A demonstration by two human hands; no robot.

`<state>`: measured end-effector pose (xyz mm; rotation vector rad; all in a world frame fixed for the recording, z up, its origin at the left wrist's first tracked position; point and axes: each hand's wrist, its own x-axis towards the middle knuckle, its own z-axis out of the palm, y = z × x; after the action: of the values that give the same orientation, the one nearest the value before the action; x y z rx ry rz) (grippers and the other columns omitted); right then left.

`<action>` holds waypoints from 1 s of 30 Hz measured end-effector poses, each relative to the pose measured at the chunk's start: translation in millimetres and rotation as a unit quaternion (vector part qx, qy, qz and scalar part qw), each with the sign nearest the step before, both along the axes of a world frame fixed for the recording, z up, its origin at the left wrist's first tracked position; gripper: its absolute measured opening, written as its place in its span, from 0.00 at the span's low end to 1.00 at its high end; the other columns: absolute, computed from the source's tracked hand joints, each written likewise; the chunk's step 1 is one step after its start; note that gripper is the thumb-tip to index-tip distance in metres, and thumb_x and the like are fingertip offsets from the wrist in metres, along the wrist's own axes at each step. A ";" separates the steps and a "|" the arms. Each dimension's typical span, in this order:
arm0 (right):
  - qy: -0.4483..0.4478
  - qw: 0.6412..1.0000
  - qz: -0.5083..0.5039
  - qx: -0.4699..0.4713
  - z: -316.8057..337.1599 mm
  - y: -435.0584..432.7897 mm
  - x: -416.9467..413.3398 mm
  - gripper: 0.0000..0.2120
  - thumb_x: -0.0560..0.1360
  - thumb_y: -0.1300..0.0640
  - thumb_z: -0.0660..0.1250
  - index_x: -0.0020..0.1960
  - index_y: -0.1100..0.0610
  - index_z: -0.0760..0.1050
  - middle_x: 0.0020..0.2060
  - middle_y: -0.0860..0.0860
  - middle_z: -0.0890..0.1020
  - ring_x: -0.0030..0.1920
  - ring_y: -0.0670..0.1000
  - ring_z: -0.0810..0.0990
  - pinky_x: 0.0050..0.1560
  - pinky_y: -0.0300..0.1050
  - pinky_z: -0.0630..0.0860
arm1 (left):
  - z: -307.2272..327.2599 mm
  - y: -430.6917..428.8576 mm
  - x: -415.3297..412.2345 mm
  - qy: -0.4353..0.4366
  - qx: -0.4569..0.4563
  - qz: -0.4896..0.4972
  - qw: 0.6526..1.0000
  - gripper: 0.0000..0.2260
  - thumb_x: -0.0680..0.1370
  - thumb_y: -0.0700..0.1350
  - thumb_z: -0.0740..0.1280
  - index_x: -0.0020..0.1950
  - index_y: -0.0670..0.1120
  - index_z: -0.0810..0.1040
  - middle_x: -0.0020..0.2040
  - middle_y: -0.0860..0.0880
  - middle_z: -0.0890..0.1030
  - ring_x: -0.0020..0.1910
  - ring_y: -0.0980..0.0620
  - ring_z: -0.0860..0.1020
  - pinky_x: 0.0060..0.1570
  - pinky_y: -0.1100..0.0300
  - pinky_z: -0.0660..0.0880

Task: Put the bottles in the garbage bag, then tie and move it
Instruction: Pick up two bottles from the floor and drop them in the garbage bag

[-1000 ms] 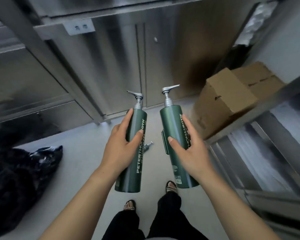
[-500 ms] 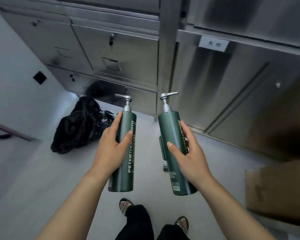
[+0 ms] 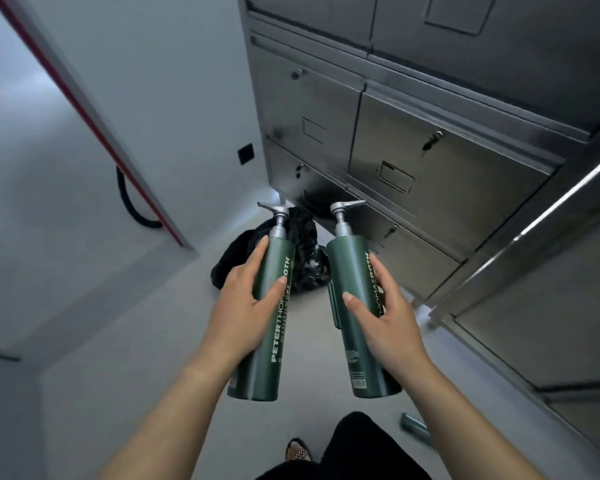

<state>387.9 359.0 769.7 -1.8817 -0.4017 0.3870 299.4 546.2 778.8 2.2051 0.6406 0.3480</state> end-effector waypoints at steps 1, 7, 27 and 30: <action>-0.005 1.000 0.012 -0.003 0.2 14.6 5.4 0.31 0.73 0.49 0.67 0.71 0.38 0.58 0.70 0.38 0.66 0.68 0.39 0.65 0.69 0.48 0.66 | 1.6 12.7 -0.7 -0.004 0.003 0.013 1.000 0.28 0.75 0.54 0.64 0.71 0.68 0.55 0.58 0.61 0.67 0.53 0.69 0.64 0.50 0.74 0.60; -0.015 0.998 0.060 -0.004 -12.3 94.5 45.1 0.31 0.73 0.49 0.67 0.71 0.37 0.58 0.66 0.34 0.66 0.65 0.33 0.64 0.64 0.37 0.63 | -3.8 81.0 7.8 -0.001 -0.009 0.080 0.997 0.28 0.76 0.54 0.63 0.72 0.68 0.54 0.59 0.60 0.68 0.54 0.66 0.66 0.54 0.64 0.63; -0.006 0.996 0.092 -0.002 -28.8 315.6 263.6 0.31 0.71 0.49 0.69 0.66 0.31 0.58 0.65 0.36 0.69 0.64 0.44 0.72 0.64 0.52 0.72 | -17.1 302.4 176.1 0.027 0.001 0.125 0.992 0.30 0.74 0.54 0.66 0.72 0.66 0.55 0.64 0.54 0.71 0.56 0.59 0.70 0.55 0.59 0.68; -0.008 0.997 0.077 -0.009 -36.8 346.1 270.4 0.32 0.70 0.49 0.70 0.66 0.30 0.58 0.63 0.34 0.70 0.63 0.40 0.71 0.64 0.49 0.71 | -22.9 340.5 187.2 0.024 -0.004 0.117 0.993 0.30 0.74 0.56 0.65 0.70 0.70 0.54 0.59 0.57 0.70 0.56 0.58 0.71 0.55 0.58 0.68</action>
<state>658.3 705.0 732.9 -1.8780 -0.5580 0.4800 486.5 886.6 755.9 2.1405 0.9282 0.4120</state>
